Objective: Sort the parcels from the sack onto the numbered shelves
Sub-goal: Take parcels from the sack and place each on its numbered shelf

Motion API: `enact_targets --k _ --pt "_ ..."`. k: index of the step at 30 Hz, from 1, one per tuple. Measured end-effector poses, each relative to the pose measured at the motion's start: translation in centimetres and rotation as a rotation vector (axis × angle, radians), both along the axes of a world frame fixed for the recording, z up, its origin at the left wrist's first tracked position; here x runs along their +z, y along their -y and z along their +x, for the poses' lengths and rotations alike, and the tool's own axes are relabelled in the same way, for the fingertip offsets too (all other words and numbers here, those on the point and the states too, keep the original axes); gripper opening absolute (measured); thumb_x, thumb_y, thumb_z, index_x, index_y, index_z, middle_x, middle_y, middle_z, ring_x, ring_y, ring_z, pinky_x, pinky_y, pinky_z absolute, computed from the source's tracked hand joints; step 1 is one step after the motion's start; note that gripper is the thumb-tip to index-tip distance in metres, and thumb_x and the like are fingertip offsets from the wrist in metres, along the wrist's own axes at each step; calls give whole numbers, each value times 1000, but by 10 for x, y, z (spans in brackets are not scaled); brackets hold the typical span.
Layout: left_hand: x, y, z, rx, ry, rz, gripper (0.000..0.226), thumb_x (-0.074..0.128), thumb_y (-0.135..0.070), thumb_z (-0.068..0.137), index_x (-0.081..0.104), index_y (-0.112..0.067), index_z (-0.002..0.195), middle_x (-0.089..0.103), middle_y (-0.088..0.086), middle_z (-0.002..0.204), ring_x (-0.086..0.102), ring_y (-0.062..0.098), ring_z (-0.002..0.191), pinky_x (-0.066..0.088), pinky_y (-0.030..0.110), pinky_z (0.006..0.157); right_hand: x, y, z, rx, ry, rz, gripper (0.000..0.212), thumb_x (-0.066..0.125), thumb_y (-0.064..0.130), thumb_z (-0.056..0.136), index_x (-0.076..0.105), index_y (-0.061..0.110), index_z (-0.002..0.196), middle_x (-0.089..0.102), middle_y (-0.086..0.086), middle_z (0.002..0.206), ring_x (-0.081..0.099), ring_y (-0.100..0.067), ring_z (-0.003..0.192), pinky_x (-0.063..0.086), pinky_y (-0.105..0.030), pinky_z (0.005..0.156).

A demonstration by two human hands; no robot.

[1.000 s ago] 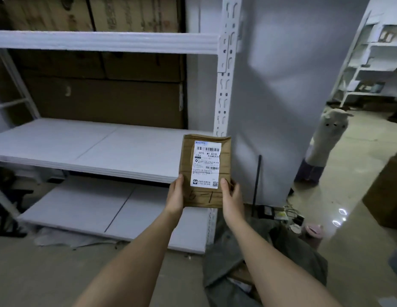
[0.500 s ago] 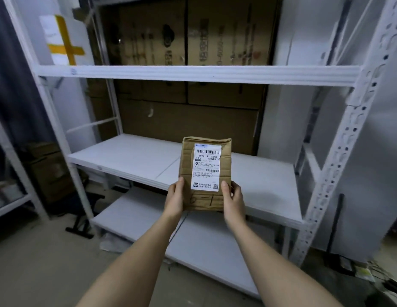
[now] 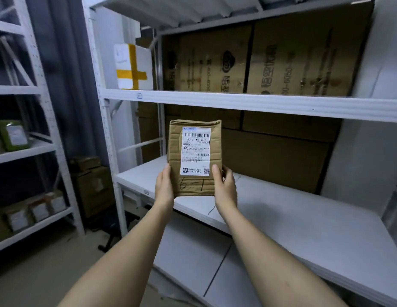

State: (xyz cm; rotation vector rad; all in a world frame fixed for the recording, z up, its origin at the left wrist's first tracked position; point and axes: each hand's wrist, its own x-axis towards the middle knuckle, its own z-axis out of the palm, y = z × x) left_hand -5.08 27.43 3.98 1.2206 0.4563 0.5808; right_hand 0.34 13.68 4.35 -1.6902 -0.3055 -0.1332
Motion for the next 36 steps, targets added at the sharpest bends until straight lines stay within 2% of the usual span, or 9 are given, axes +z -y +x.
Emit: enact_targets --k 4,9,14,18,22,26,29,33,36 --pt "26 -58 23 95 109 91 53 39 -63 90 54 -30 129 64 -4 120 59 17 112 46 44 101 20 -64 27 29 41 42 48 42 57 95 46 28 133 55 4 130 55 -19 114 38 -31 84" --pt "58 -127 60 169 173 121 47 39 -60 92 54 -28 123 63 -3 120 58 19 114 44 46 103 48 -142 70 55 146 99 49 43 54 96 47 25 135 53 1 134 52 -20 120 42 -33 91" --pt "97 -187 90 245 270 131 46 34 -55 97 57 -27 124 64 -1 118 60 17 111 51 33 83 95 -207 104 55 278 76 48 43 47 98 45 22 139 50 0 138 48 -19 124 29 -22 82" --pt "130 -233 112 293 331 179 44 36 -60 93 59 -31 118 65 -5 116 59 17 113 43 43 104 128 -254 124 61 331 73 50 38 50 99 41 24 141 47 0 140 47 -20 124 21 -24 82" --pt "164 -282 133 265 393 211 49 40 -66 82 62 -33 113 67 -4 117 60 16 112 43 46 105 157 -304 146 53 392 129 51 37 56 97 43 25 137 52 -1 135 52 -22 120 36 -28 83" --pt "189 -334 160 228 416 242 68 41 -73 68 57 -30 119 64 -1 120 57 19 115 41 49 104 184 -349 166 4 442 138 54 37 52 98 37 22 143 44 -1 143 46 -20 125 32 -25 84" --pt "205 -376 183 169 398 242 63 39 -68 58 48 -28 106 60 8 120 55 27 116 40 51 104 200 -384 181 -62 522 116 55 37 52 98 36 21 144 43 -2 143 46 -19 124 33 -25 84" --pt "219 -440 227 48 355 320 67 40 -66 61 53 -21 109 60 7 122 54 25 118 37 46 108 215 -429 203 -221 592 43 56 35 54 98 36 21 143 44 -1 140 49 -16 112 35 -28 77" --pt "229 -460 231 -48 325 403 59 37 -58 78 50 -17 118 55 12 129 52 23 116 38 43 107 225 -456 220 -319 611 -60 59 32 57 98 33 23 145 41 -2 145 49 -23 120 38 -31 81"
